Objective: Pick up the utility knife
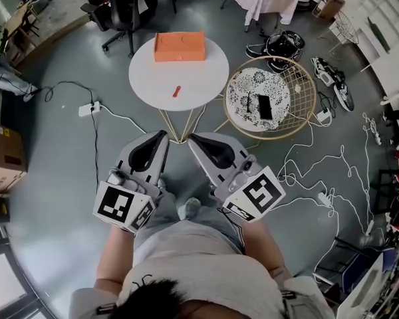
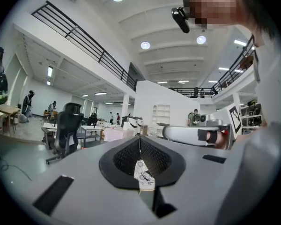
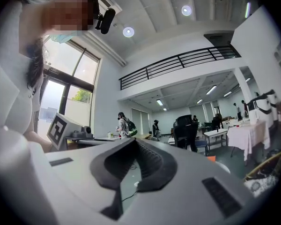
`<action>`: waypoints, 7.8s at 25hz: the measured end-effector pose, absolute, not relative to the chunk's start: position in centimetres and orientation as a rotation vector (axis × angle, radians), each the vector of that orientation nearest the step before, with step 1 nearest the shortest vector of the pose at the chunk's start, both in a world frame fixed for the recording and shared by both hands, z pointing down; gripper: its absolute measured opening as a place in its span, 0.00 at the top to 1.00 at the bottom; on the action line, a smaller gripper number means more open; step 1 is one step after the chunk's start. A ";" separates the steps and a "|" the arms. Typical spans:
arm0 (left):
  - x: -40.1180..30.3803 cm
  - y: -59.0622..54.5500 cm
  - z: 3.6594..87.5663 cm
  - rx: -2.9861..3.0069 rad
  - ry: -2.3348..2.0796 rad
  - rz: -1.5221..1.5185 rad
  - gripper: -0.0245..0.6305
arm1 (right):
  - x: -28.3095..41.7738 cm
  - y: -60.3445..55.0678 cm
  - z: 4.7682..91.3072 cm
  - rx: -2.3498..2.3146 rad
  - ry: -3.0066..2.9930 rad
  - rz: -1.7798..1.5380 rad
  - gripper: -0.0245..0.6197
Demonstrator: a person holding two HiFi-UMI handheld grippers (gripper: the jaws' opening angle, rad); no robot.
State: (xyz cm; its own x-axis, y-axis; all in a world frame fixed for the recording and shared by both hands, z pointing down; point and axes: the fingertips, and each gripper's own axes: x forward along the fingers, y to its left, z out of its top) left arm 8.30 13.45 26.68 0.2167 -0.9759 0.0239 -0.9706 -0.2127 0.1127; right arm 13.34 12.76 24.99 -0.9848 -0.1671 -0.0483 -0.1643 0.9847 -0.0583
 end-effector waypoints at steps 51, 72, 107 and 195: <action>-8.8 -8.1 32.4 2.626 -1.460 0.033 0.95 | -2.2 -11.8 37.9 -1.183 3.118 -0.418 0.95; -10.0 -11.4 37.2 2.570 -1.372 0.128 0.95 | -3.3 -14.4 57.3 -1.404 3.286 -1.021 0.84; -9.9 -10.7 39.3 2.510 -1.392 0.175 0.95 | -2.6 -13.7 63.1 -1.748 3.431 -1.014 0.88; -6.3 -8.4 25.8 2.762 -1.516 -0.085 0.95 | -3.4 -8.6 24.5 -0.869 2.965 -0.122 0.88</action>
State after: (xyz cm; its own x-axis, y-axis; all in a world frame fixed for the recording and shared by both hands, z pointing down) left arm -6.32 -8.43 25.79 0.5357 -0.8428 -0.0523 -0.8433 -0.5372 0.0173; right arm -3.36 -8.56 24.51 -0.8409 -0.5406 -0.0256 -0.5367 0.8391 -0.0894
